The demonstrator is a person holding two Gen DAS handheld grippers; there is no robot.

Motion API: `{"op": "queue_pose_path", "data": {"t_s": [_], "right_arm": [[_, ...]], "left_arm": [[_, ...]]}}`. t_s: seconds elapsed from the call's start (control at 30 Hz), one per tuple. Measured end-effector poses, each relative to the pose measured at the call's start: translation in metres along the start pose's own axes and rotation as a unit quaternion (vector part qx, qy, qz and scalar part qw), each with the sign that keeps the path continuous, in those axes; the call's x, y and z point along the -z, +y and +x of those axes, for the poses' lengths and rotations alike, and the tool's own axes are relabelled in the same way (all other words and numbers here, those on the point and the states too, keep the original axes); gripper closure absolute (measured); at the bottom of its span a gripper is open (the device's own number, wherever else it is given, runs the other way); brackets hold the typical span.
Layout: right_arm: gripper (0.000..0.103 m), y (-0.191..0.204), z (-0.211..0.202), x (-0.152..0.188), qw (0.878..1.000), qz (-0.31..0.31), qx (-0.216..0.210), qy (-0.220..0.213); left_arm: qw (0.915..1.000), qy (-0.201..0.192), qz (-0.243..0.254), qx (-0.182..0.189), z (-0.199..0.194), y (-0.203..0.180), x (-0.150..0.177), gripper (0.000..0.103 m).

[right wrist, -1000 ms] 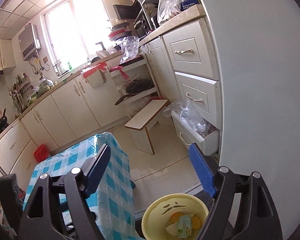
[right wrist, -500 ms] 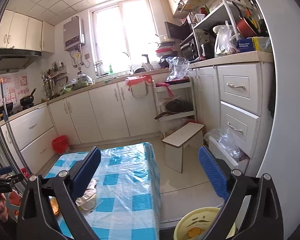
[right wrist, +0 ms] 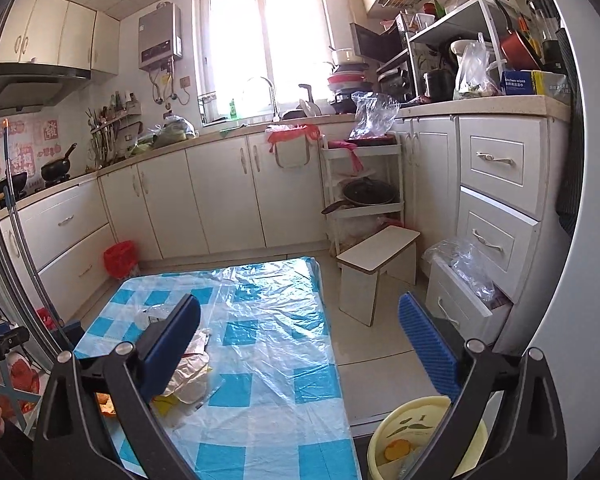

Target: Collect trash

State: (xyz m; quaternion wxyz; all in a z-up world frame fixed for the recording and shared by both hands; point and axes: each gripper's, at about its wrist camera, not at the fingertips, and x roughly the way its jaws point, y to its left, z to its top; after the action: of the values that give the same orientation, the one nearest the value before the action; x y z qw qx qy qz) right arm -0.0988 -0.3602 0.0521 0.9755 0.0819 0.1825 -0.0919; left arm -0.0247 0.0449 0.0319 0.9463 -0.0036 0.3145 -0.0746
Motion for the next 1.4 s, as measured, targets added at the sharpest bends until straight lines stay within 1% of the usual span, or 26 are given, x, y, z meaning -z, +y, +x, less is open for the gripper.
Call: {"op": "queue_pose_path", "data": {"t_s": [0.33, 0.87, 1.4], "right_arm": [[0.008, -0.014, -0.007, 0.001, 1.000, 0.013, 0.009, -0.003], [0.008, -0.007, -0.009, 0.002, 1.000, -0.003, 0.013, -0.002], [0.008, -0.008, -0.009, 0.002, 1.000, -0.003, 0.013, -0.005]], "left_arm": [[0.9999, 0.001, -0.002, -0.011, 0.004, -0.004, 0.000, 0.008], [0.9999, 0.001, -0.009, -0.014, 0.005, -0.002, -0.002, 0.008], [0.9998, -0.002, -0.007, -0.017, 0.004, 0.000, -0.003, 0.008]]}}
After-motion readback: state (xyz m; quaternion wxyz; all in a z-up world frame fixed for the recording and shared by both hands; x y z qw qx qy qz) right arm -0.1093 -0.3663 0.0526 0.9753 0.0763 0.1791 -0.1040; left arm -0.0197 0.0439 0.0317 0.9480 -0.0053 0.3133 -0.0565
